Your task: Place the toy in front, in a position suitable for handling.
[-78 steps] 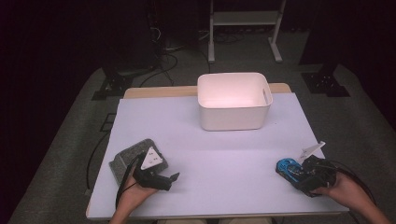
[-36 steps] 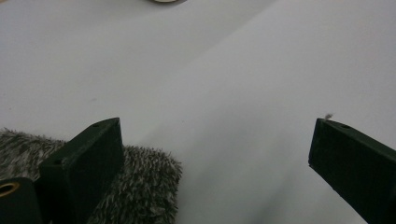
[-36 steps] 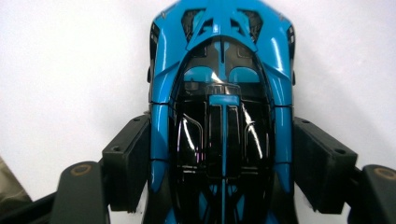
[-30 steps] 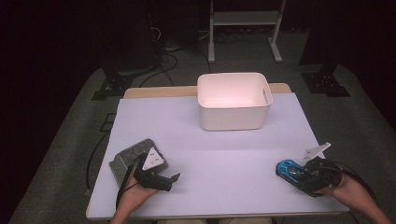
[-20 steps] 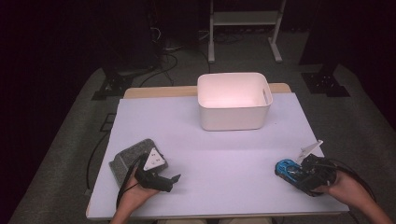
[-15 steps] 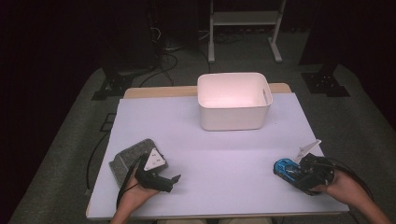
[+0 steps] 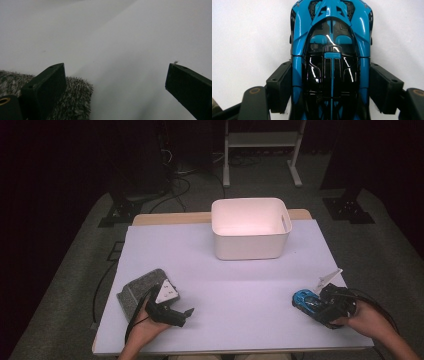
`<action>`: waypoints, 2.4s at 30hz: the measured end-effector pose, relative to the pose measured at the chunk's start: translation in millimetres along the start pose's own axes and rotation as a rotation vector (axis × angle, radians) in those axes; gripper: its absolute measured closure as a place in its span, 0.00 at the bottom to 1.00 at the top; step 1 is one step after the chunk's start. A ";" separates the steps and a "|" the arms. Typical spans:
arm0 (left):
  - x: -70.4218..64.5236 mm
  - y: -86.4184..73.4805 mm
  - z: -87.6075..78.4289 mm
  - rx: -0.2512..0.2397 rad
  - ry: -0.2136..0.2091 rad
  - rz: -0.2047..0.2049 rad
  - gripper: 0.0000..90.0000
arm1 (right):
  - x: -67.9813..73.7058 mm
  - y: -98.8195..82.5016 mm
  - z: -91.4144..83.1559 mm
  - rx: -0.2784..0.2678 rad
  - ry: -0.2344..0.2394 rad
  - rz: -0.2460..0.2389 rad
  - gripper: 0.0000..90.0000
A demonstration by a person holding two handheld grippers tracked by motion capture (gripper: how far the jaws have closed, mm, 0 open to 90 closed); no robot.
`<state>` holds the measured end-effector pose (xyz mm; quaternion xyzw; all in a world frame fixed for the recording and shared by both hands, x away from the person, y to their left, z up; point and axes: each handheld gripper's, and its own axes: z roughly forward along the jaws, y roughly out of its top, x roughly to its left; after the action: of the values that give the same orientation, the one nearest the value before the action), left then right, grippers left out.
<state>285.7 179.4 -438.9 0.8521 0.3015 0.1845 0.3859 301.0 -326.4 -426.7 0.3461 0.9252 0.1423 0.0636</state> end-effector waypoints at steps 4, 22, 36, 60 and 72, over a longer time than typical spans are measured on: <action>0.1 -1.0 1.3 0.007 -0.003 -0.006 0.03 | 1.3 1.4 3.0 0.018 -0.016 -0.008 0.27; 1.6 -1.5 1.6 0.003 0.001 -0.013 0.03 | -1.1 -5.4 1.1 -0.012 0.019 0.004 0.28; 1.7 -0.9 0.6 0.005 0.002 -0.011 0.03 | 1.9 -6.6 -6.8 -0.050 0.053 -0.018 0.28; 15.4 -3.1 -15.0 -0.043 0.041 -0.055 0.03 | 77.2 116.2 -55.6 -0.257 0.166 -0.338 0.28; 28.5 -8.9 -25.1 -0.049 0.035 -0.094 0.09 | 127.2 175.1 11.0 -0.152 0.255 -0.506 0.28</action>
<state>290.1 216.5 -427.4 0.8240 0.3431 0.1884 0.4096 316.7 -114.2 -385.9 0.0778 0.9693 0.2330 0.0059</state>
